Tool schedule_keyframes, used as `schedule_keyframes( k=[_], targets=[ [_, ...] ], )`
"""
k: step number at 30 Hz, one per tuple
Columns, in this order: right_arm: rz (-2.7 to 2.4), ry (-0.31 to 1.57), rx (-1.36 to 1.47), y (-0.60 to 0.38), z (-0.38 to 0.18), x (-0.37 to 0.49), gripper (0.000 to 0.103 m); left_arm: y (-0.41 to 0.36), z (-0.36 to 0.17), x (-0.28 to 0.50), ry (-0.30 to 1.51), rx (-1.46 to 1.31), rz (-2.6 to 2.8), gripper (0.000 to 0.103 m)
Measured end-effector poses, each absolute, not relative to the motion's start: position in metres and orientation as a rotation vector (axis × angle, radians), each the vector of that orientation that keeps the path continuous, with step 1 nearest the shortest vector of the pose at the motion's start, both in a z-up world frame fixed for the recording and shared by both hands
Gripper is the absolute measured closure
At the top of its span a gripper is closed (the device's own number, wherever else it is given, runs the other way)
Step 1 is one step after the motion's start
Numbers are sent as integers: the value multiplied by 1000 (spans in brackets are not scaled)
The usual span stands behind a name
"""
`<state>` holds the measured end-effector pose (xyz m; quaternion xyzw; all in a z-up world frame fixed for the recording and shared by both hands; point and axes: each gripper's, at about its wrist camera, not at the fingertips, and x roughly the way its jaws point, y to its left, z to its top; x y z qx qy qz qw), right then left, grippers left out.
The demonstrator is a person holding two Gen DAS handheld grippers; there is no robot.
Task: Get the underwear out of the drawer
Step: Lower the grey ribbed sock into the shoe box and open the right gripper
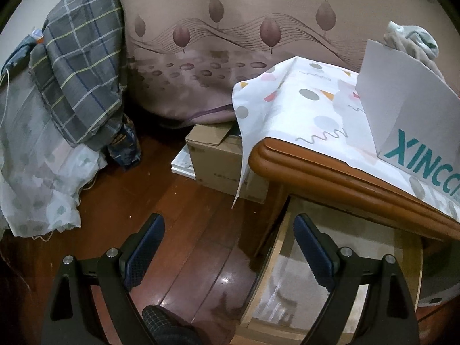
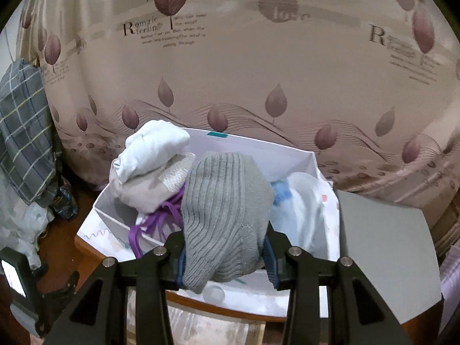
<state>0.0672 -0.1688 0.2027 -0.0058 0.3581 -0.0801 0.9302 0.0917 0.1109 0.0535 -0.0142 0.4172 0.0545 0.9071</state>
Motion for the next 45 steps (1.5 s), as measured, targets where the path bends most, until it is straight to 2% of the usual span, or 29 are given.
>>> schedule_keyframes(
  k=[13,26,40,45],
  targets=[
    [-162,827,-73,-135,166,123,61,120,55,91,863,-56,112,14],
    [-203,925,45,-152,132,148,59,116,54,90,864,-45,104,12],
    [-263,890,127,-160,124,142,42,103,53,91,870,-20,82,11],
    [-293,874,155,-164,123,137,41,100,52,91,877,-12,74,11]
  ],
)
